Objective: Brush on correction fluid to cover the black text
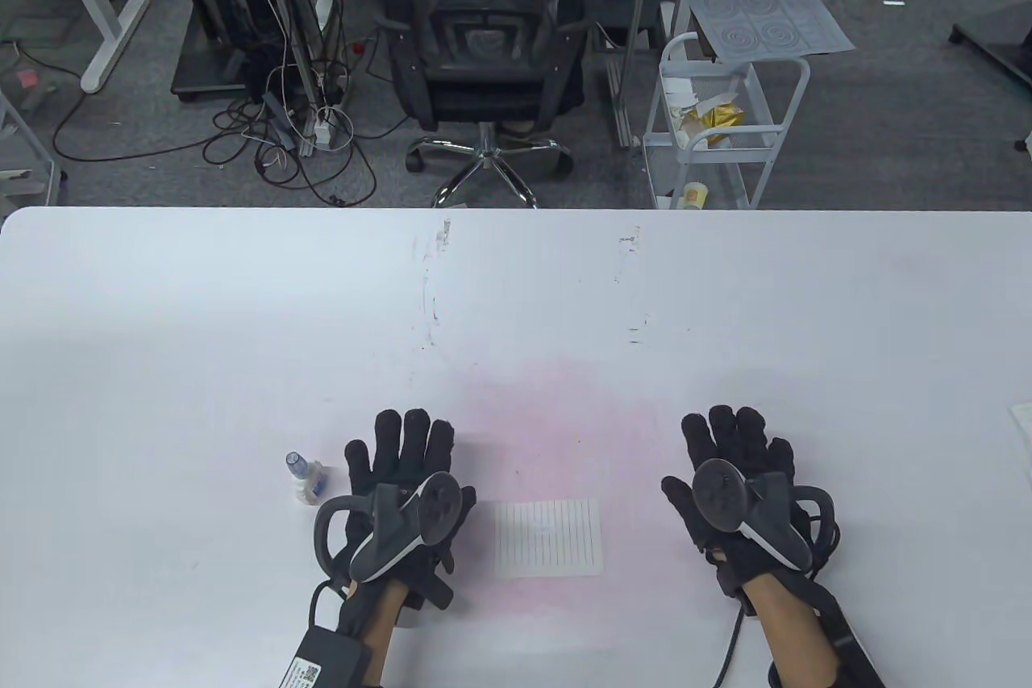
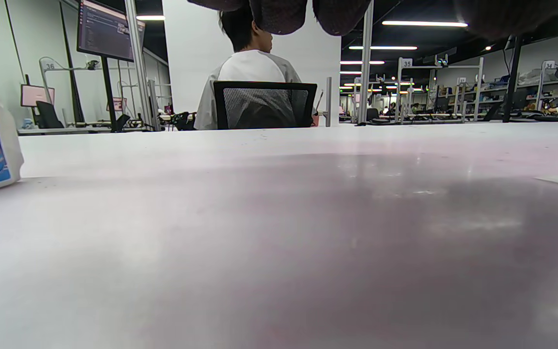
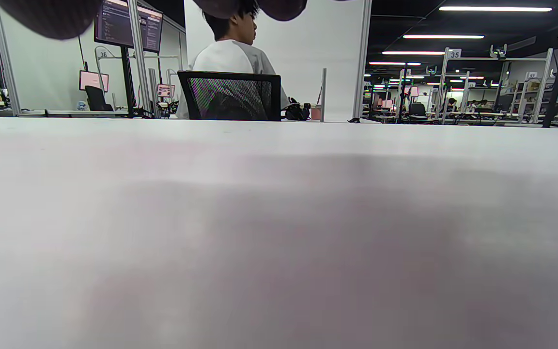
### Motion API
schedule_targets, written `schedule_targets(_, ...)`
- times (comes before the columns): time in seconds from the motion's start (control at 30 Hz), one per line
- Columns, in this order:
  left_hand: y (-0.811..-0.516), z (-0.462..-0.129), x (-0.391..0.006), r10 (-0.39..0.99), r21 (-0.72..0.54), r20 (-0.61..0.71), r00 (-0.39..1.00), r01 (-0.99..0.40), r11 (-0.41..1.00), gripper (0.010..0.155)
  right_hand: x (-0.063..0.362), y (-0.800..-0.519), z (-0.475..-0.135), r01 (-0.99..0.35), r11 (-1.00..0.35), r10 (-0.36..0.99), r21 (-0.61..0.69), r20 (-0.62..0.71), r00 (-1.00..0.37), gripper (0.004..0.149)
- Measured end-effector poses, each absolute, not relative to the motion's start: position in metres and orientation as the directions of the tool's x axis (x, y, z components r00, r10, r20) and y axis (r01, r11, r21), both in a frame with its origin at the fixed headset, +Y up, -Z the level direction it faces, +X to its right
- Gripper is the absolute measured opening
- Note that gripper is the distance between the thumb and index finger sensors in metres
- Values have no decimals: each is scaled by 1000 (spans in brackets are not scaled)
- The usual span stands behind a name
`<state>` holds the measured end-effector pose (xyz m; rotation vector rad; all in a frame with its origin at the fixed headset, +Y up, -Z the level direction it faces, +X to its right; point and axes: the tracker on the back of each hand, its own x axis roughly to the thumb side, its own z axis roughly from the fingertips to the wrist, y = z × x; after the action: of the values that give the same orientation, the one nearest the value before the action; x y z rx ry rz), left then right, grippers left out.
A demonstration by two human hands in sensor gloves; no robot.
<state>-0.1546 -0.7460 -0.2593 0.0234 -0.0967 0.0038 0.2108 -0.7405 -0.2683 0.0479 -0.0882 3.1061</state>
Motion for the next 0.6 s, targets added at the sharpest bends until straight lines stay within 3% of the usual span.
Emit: schedule_targets(0.6,-745,-258,-153,-12,24,94,996,10,1000,80,207,-741,-268,-29,-999,27,-47,37,-999,77)
